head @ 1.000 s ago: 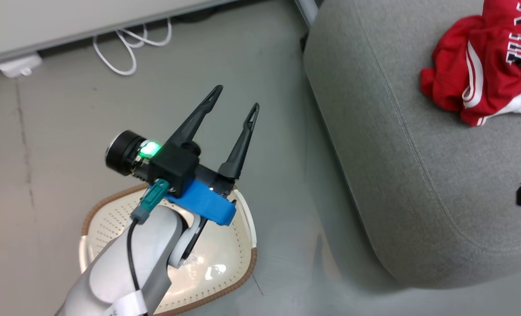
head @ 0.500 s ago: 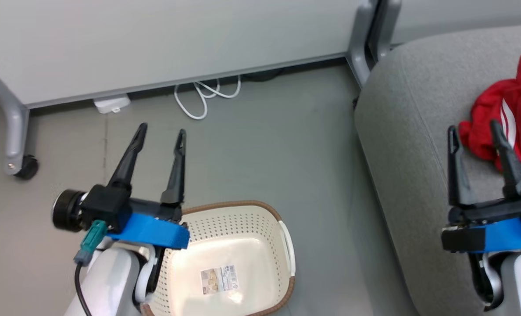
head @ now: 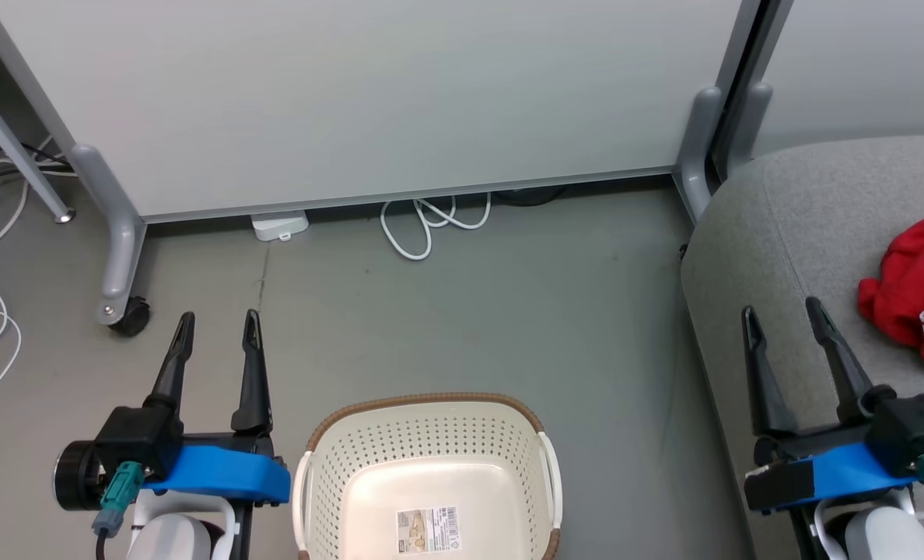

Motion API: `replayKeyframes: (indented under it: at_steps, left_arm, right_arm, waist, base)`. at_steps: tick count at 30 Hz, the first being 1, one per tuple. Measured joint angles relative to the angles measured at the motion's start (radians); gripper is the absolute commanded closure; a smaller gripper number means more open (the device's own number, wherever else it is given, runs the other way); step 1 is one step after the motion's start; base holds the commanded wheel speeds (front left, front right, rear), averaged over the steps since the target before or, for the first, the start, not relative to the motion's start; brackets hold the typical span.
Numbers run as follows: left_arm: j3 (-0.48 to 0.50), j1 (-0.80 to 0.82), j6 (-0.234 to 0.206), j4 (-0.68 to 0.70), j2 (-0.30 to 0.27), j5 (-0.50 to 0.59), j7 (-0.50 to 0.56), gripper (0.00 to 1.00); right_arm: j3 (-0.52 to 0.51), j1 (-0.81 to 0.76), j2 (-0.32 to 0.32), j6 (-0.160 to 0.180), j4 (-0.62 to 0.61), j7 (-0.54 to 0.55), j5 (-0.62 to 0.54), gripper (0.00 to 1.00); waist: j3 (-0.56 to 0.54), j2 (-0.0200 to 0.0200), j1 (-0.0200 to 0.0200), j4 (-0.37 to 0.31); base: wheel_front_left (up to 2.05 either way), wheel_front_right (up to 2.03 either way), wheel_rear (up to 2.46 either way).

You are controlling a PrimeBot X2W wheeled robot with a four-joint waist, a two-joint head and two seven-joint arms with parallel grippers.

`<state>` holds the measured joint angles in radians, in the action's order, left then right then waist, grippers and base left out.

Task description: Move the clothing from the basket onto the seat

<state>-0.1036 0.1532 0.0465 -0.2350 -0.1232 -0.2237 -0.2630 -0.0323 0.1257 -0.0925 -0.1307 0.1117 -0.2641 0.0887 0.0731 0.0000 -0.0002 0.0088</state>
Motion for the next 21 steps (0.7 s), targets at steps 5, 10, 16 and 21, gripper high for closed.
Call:
replayKeyframes:
  at_steps: [5,10,16,21]
  left_arm:
    - [0.040,-0.028,0.029,-0.018,0.025,0.022,0.000,0.00]
    - [0.059,-0.050,0.051,-0.027,0.044,0.043,0.000,0.00]
    - [0.070,-0.066,0.064,-0.033,0.059,0.060,0.000,0.00]
    - [0.079,-0.070,0.068,-0.041,0.065,0.075,0.000,0.00]
  right_arm:
    - [-0.009,-0.032,0.012,0.000,0.030,0.000,0.001,0.00]
    - [-0.021,-0.054,0.024,0.000,0.056,0.000,0.005,0.00]
    - [-0.021,-0.078,0.033,0.000,0.075,0.000,0.013,0.00]
    - [-0.021,-0.088,0.037,0.000,0.086,0.000,0.018,0.00]
  waist:
    - [-0.021,0.0000,0.0000,0.016]
    - [-0.036,0.0000,0.0000,0.024]
    - [-0.055,0.0000,0.0001,0.028]
    - [-0.064,0.0000,0.0000,0.030]
  base:
    - [0.00,0.00,0.00]
    - [0.00,0.00,0.00]
    - [0.00,0.00,0.00]
    - [0.00,0.00,0.00]
